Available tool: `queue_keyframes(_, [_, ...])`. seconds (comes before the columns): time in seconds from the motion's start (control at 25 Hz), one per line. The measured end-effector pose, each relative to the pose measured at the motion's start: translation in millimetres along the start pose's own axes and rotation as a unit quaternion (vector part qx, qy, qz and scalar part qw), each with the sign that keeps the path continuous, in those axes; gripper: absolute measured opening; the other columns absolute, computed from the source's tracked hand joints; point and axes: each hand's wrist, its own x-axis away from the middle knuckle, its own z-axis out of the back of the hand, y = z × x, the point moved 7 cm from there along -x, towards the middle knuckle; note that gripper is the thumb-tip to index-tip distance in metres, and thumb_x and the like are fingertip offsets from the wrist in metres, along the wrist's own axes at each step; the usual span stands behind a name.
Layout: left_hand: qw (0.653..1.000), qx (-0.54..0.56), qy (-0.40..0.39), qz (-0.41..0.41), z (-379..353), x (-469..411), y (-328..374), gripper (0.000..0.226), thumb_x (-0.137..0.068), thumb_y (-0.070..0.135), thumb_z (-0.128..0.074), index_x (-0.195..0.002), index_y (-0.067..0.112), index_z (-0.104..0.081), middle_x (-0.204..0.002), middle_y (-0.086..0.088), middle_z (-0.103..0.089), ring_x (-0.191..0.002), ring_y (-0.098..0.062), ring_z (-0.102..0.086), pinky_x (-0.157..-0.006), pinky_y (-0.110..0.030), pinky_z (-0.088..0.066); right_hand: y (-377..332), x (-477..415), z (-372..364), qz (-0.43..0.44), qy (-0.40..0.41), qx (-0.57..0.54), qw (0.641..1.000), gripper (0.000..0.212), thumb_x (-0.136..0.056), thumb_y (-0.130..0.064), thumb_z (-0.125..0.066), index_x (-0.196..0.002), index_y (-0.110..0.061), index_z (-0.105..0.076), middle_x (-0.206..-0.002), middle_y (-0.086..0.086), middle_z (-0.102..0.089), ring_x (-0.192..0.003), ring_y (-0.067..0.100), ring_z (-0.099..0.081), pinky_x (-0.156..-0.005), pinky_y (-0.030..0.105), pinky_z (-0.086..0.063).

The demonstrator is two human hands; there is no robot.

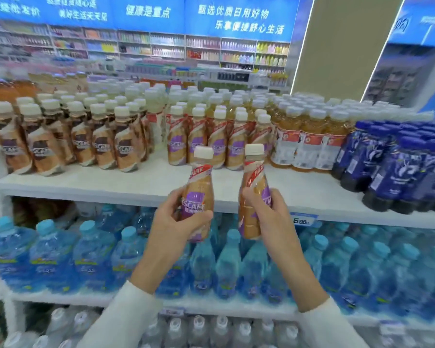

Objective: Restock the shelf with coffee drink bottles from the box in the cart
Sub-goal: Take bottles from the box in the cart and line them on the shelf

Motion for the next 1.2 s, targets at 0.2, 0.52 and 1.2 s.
queue_keyframes(0.2, [0.996, -0.069, 0.01, -0.059, -38.1, -65.8, 15.1, 0.056, -0.077, 0.007, -0.084, -0.124, 0.024, -0.057, -0.109, 0.008, -0.07, -0.092, -0.005, -0.069, -0.073, -0.019, -0.057, -28.2, -67.3, 10.6, 0.055, 0.005, 0.013, 0.998, 0.042, -0.089, -0.05, -0.065, -0.119, -0.026, -0.049, -0.103, -0.013, -0.064, -0.094, 0.004, -0.06, -0.08, 0.029, -0.048])
queue_keyframes(0.52, [0.989, -0.132, 0.002, -0.07, -45.4, -119.3, -2.0, 0.069, -0.076, 0.012, -0.087, -0.133, 0.025, -0.049, -0.113, 0.017, -0.063, -0.102, -0.002, -0.065, -0.076, -0.014, -0.056, 2.6, -111.6, -14.4, 0.066, -0.048, 0.034, 0.996, 0.053, -0.097, -0.04, -0.062, -0.136, -0.023, -0.031, -0.116, -0.019, -0.055, -0.106, -0.004, -0.055, -0.082, 0.015, -0.042])
queue_keyframes(1.2, [0.981, -0.178, -0.045, -0.058, -27.1, -120.4, -17.1, 0.072, -0.067, 0.026, -0.094, -0.13, 0.029, -0.058, -0.115, 0.016, -0.067, -0.105, -0.001, -0.065, -0.081, -0.012, -0.053, 14.6, -104.8, -3.4, 0.108, -0.016, 0.128, 0.986, 0.074, -0.066, -0.035, -0.093, -0.127, -0.033, -0.05, -0.12, -0.019, -0.062, -0.108, -0.002, -0.061, -0.086, 0.019, -0.054])
